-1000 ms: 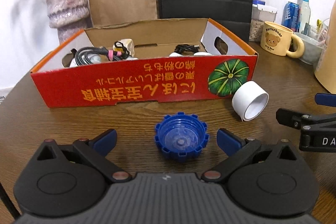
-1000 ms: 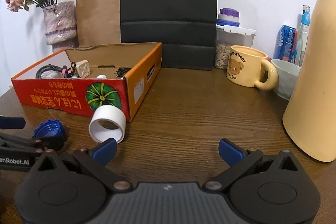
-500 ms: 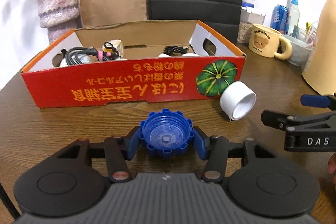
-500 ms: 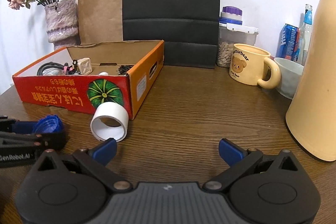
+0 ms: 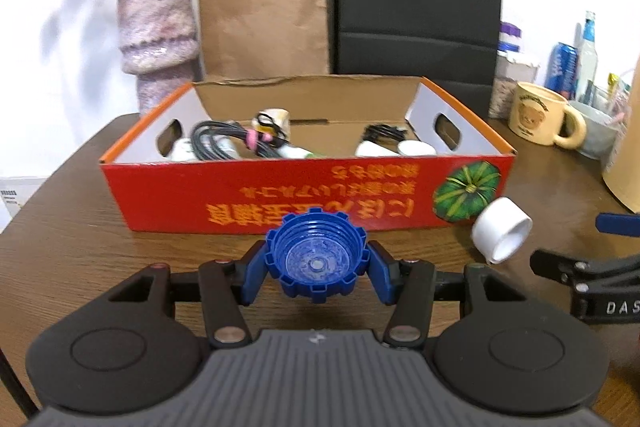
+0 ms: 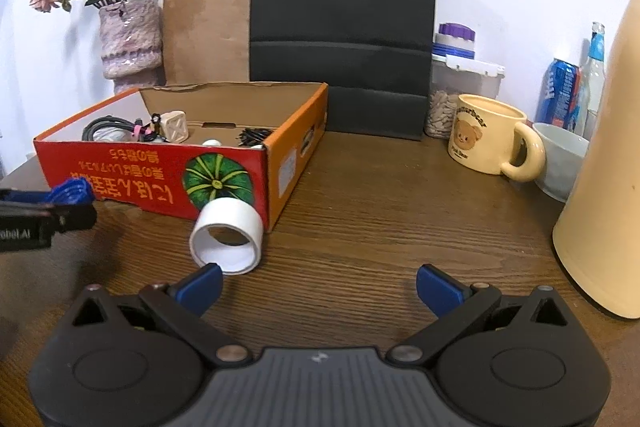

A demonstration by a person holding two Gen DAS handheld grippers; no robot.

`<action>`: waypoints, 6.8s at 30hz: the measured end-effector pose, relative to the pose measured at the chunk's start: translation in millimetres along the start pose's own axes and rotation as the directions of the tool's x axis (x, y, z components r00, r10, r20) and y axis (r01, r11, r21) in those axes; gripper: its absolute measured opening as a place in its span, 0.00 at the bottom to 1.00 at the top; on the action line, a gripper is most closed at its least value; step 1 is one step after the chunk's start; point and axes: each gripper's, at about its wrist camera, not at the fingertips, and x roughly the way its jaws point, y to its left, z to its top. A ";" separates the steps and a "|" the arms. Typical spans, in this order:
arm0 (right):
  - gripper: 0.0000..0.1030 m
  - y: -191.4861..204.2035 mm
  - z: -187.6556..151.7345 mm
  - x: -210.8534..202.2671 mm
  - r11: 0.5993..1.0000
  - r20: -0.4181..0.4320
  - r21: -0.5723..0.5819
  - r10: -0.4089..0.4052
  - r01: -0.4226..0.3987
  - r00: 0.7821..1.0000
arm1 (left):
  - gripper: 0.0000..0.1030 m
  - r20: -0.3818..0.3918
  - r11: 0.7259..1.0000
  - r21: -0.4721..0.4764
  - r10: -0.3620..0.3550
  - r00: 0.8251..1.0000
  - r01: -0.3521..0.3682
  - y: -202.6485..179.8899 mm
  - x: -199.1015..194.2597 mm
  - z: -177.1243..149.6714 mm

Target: Organize rigid objects

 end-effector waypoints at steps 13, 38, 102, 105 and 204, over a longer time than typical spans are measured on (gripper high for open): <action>1.00 35.0 13.4 15.1 1.000 0.010 -0.019 0.025 -0.025 1.000 | 0.52 0.021 0.998 -0.045 0.041 0.999 -0.040 29.1 -6.7 4.4; 0.41 67.6 24.3 0.3 0.996 0.077 0.004 0.086 -0.087 0.993 | 0.52 0.069 0.996 -0.072 0.064 0.996 -0.059 53.6 -20.0 11.0; 1.00 87.2 109.0 88.2 0.999 0.189 0.028 0.035 -0.041 0.981 | 1.00 0.169 0.983 -0.096 0.168 0.971 -0.153 80.3 71.6 101.5; 1.00 86.2 109.1 86.5 0.999 0.191 0.032 0.032 -0.039 0.981 | 1.00 0.165 0.983 -0.099 0.168 0.972 -0.153 80.2 71.0 101.4; 1.00 91.0 -59.2 -165.7 0.998 0.066 0.038 0.045 -0.047 0.997 | 1.00 0.006 0.998 -0.028 0.063 0.998 -0.063 80.1 -165.4 -74.0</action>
